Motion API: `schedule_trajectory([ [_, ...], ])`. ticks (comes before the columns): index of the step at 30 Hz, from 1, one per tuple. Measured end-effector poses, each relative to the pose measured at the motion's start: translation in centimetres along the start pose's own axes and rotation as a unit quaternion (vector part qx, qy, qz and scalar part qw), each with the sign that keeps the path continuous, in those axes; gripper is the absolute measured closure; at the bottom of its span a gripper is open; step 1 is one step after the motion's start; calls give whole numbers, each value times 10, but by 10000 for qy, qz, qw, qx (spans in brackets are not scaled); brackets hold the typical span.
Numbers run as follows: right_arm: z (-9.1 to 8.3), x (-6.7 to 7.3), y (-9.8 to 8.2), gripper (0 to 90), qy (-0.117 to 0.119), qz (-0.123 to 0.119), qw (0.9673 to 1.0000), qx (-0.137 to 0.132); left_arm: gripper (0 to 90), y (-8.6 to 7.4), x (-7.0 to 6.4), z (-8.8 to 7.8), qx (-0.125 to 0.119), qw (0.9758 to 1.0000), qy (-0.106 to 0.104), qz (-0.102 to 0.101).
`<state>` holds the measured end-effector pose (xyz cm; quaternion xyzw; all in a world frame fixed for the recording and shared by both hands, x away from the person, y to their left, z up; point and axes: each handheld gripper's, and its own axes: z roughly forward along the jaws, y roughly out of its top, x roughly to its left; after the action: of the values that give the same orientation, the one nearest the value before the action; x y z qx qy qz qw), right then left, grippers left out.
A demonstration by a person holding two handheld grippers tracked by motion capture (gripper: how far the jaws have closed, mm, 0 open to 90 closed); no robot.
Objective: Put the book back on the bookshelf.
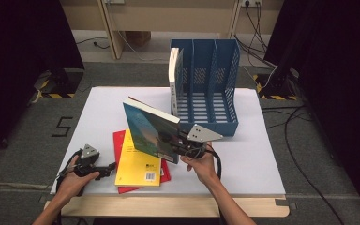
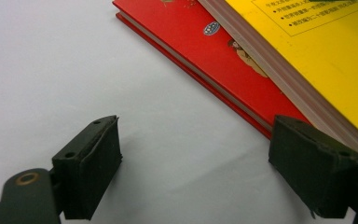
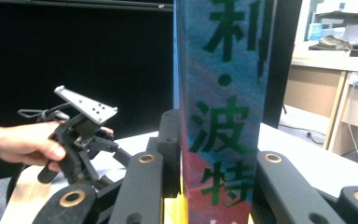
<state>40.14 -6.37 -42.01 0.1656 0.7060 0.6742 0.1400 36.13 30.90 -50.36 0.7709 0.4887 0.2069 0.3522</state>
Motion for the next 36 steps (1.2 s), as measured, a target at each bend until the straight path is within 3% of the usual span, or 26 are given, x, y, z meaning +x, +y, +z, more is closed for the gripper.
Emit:
schedule_trajectory([
  [20,22,-5,3,715,142,296,9992,-237,154,-1,1,0,-35,10000,-24,20],
  [33,27,-7,6,725,189,182,9994,-203,153,-1,1,0,-35,10000,-29,16],
  [36,26,-5,8,737,87,148,9997,-163,153,-1,1,0,-35,10000,-34,14],
])
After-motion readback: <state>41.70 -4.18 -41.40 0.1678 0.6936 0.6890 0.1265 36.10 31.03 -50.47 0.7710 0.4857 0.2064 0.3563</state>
